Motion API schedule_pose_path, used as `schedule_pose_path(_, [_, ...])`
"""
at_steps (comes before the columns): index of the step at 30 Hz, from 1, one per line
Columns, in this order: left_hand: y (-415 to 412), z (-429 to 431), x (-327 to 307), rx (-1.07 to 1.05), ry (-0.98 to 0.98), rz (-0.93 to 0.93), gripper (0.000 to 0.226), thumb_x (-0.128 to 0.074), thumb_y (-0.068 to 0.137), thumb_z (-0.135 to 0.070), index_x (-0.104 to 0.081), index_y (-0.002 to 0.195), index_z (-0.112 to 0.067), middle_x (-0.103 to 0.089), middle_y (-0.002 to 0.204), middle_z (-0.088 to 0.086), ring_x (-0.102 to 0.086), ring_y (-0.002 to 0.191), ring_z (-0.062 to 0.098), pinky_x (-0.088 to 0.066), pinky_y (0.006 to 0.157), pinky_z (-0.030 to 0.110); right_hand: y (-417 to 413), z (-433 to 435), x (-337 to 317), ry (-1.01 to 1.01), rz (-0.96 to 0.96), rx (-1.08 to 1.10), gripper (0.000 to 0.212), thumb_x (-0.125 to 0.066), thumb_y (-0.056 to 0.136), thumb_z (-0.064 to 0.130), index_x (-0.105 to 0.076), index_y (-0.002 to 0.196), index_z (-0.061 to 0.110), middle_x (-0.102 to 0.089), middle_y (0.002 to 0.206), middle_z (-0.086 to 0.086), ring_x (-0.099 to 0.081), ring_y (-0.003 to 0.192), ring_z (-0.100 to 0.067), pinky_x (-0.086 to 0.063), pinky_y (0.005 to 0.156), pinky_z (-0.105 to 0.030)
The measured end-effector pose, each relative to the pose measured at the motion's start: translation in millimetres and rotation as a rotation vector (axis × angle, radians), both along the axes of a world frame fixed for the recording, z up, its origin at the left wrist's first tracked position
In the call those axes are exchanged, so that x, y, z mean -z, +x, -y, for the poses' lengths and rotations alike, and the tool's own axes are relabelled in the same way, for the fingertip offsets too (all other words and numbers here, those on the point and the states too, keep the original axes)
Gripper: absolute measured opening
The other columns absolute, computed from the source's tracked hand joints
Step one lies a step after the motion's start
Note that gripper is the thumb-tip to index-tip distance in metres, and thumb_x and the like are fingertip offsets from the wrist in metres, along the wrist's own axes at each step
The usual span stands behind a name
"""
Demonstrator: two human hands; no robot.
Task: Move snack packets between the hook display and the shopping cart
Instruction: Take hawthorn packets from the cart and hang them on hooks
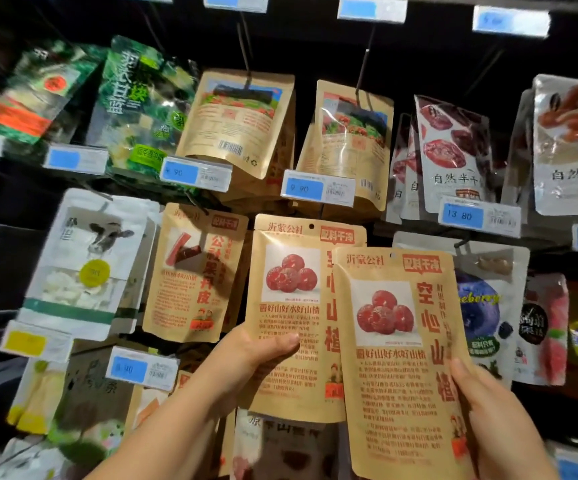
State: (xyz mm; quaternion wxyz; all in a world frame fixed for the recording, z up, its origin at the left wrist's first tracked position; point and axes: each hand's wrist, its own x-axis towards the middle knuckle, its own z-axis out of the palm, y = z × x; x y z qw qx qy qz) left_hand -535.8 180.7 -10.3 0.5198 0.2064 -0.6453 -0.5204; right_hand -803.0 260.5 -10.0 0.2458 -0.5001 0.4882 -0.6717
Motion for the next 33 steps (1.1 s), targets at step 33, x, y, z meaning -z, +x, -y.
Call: schedule_pose_path(33, [0, 28, -29, 0.028, 0.046, 0.022, 0.041, -0.07, 0.075, -0.022, -0.065, 0.112, -0.006, -0.073, 0.103, 0.014, -0.07, 0.095, 0.03, -0.056, 0.08, 0.041, 9, 2, -9, -0.056, 0.121, -0.049, 0.03, -0.046, 0.099, 0.027, -0.07, 0.11, 0.013, -0.075, 0.1, -0.013, -0.073, 0.089, -0.03, -0.053, 0.082, -0.047])
